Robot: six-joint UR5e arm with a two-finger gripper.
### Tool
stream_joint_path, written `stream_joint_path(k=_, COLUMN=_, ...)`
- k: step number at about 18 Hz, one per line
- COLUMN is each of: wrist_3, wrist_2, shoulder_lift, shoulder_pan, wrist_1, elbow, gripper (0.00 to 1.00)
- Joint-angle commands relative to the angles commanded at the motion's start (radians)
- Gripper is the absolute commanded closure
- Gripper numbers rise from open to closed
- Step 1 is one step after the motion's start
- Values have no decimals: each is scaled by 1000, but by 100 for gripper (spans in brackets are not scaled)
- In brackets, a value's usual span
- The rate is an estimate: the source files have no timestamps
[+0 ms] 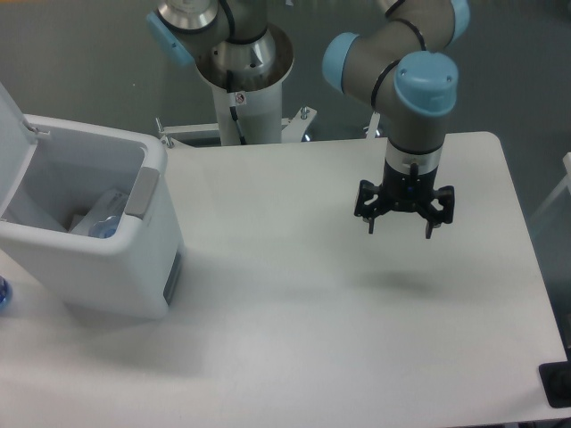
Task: Place the trash in the trash can
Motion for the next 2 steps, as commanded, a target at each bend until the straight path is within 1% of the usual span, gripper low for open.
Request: stream_joint_path(k=2, wrist_3=5, wrist_2=35, shoulder_lift=2, shoulder_pan=-5, wrist_1=0, elbow=-15, gripper=0)
